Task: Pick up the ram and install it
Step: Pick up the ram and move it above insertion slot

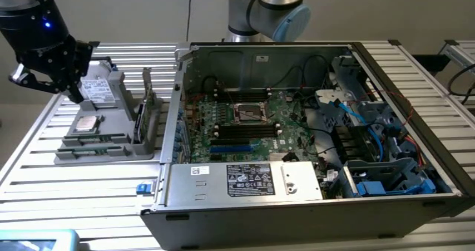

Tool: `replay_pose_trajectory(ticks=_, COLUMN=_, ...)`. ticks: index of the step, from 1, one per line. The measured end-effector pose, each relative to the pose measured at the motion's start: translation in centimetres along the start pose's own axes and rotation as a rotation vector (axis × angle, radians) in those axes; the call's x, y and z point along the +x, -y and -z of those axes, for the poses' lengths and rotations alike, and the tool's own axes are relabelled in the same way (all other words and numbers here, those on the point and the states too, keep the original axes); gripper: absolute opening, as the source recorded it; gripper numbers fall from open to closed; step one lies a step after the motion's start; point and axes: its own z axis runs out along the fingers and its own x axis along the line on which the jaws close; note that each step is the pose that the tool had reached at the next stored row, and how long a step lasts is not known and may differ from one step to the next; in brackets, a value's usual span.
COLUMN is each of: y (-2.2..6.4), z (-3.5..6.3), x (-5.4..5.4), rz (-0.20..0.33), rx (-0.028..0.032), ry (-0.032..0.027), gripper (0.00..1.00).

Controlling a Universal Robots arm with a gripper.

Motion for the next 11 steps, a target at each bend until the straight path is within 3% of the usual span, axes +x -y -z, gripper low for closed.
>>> replay_pose_trajectory(ticks=11, y=0.00, z=0.00, x=0.00, rz=0.201, rx=0.0027, ry=-0.0054, gripper=0.11)
